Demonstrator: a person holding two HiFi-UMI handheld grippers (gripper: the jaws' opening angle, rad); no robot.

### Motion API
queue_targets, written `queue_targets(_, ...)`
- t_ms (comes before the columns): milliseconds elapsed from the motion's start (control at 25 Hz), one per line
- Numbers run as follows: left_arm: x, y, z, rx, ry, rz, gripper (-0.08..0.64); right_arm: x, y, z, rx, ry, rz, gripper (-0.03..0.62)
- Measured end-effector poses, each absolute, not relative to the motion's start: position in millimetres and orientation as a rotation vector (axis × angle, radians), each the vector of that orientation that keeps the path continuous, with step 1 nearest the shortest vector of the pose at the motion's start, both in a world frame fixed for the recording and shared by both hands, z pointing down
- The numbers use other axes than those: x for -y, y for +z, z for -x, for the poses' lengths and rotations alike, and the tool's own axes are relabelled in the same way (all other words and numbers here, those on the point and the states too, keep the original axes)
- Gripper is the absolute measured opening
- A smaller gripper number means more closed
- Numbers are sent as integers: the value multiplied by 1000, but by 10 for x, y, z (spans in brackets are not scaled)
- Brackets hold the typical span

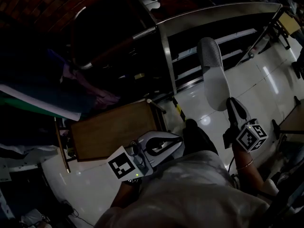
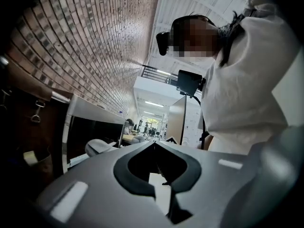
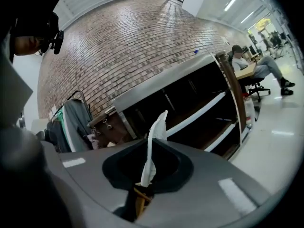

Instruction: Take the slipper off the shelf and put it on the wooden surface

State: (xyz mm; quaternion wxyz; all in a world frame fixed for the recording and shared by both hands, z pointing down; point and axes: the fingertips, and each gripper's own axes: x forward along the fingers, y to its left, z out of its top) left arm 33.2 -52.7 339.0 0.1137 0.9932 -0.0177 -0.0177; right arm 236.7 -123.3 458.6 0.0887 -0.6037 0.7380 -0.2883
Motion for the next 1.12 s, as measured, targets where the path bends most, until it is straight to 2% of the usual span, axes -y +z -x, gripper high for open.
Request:
queue_targets(280,-310,3353,1027,147,-47,-2905,-8,29,4617,-819,-2245,-988,1639,29)
queue_targets(520,-689,3362,2077,396,8,-2878,-8,-140,4765,689,-2471,-1132,1246,29)
queue_targets(640,-823,3254,2399,507,-41,-2857,-8,128,4870,1272,-2522,-1147,1127,29)
queue_targets(760,-887,3245,2598,615,-20,-2837,-8,368,5355,1780,-2560,-1254,1137,31)
queue_targets(960,-961,3225,2687,717,-128,-2789,-9,397,6222,2058,-2593,-1467,1343,30)
queue_targets(1000,-980,3249,2704,720,-128,-2787,-9,366,6322,2049,-2600,-1497,1388,67)
queue_targets(1080,-1010,3318,2753,724,-110,-2786,-9,290,6387,2006,-2660,-1487,1474,192)
queue_targets(1120,-1015,3340,2781,725,-111,-2783,-9,261,6333,1984,-2710,-1439,1507,221)
